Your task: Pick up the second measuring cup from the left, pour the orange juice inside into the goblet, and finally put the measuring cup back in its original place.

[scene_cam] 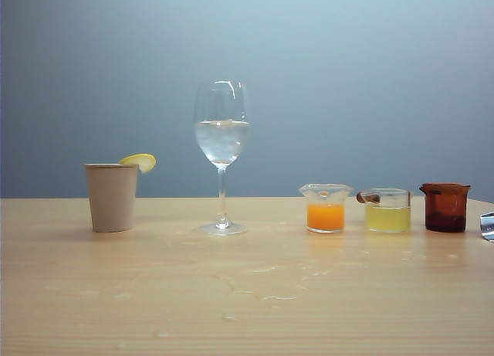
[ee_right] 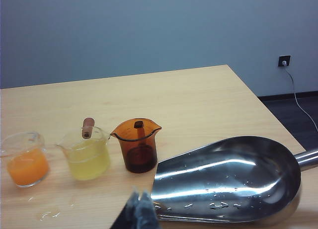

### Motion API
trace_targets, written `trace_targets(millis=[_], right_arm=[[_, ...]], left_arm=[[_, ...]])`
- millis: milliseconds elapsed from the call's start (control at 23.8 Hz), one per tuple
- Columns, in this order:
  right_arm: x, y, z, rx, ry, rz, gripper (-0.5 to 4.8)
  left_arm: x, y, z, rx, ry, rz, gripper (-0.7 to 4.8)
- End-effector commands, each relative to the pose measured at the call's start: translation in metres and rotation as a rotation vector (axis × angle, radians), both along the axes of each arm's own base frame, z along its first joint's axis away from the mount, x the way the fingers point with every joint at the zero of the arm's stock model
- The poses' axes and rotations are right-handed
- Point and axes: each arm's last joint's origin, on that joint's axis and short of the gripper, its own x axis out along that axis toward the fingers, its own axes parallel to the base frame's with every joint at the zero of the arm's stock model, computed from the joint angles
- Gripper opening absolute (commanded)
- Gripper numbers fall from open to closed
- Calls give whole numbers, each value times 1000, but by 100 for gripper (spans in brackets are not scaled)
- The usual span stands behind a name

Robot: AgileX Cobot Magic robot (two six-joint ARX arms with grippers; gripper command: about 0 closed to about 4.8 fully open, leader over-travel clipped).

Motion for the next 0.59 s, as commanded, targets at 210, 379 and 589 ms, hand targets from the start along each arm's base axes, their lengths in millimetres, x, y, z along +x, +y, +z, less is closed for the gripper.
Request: trace_targets(millis=[210, 379, 589], right_arm=[[0, 0, 0, -2, -13, 6, -1], [0, 0, 1, -2, -19, 6, -1], [-4, 0, 21, -2, -77, 6, -1]], left_arm=[[0, 0, 4, -7, -27, -4, -5], [-1, 0, 5, -8, -37, -4, -6], [-4, 0, 21, -56, -81, -9, -6]])
